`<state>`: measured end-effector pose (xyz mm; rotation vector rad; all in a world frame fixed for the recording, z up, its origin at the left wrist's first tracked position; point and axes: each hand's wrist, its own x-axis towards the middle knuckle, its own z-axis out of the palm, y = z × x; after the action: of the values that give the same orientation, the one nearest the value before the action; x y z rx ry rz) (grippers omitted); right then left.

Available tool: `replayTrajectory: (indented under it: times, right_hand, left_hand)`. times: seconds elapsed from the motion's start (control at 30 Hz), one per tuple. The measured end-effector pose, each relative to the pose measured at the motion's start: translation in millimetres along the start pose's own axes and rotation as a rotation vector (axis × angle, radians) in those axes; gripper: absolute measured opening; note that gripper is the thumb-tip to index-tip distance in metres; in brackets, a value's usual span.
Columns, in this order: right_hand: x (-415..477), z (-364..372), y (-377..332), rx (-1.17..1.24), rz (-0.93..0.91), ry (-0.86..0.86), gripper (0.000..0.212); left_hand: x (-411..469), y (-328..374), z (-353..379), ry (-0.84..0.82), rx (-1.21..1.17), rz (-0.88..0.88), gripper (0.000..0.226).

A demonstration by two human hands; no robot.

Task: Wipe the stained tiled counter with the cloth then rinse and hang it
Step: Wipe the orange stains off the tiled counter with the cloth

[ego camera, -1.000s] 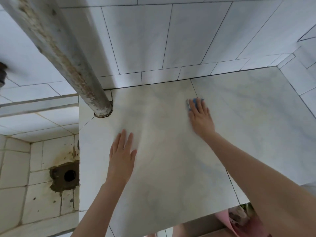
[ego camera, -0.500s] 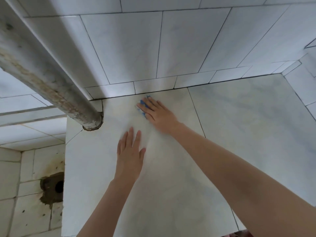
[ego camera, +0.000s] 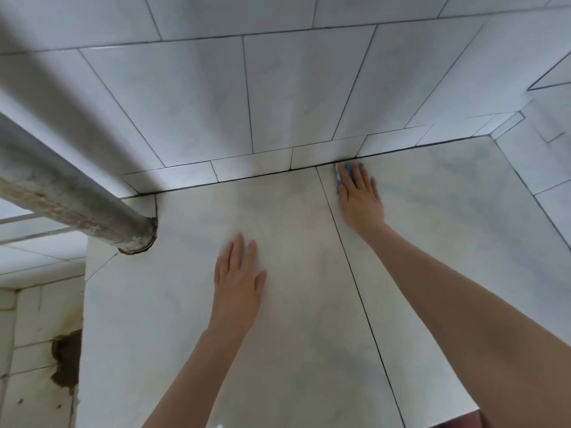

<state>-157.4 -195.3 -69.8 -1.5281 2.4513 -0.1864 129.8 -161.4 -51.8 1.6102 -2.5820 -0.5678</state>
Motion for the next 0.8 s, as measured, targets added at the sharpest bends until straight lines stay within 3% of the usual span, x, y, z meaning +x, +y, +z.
replayTrajectory:
  times: [0.13,0.2,0.3,0.4,0.6,0.67,0.73,0.8]
  right_hand:
    - [-15,4,10,0.026,0.054,0.057,0.049]
    - [-40,13,-5,0.016,-0.042,0.114,0.048]
    - [-89,31,-30,0.009,-0.277,0.020,0.049]
    - [-100,25,-21,-0.022,-0.328,-0.036,0.048]
    - [-78,-3,114,-0.102,0.012,0.015,0.069]
    - [-82,-16,152,-0.102,0.151,0.023,0.062]
    - [-91,-22,164,-0.073,0.248,0.015,0.057]
    - [-102,-17,145,-0.038,0.251,0.046,0.067]
  left_hand:
    - [3,21,6,-0.001,-0.035,0.059,0.056]
    - [1,29,10,0.003,-0.026,0.078,0.055]
    - [-3,38,15,-0.002,-0.001,0.076,0.055]
    - [-3,47,17,-0.052,0.004,0.039,0.058]
    - [4,64,18,-0.072,-0.048,0.066,0.076]
    - [3,73,21,-0.092,-0.041,0.083,0.078]
    - [2,82,24,-0.112,-0.042,0.087,0.067]
    - [0,89,27,-0.135,-0.053,0.087,0.057]
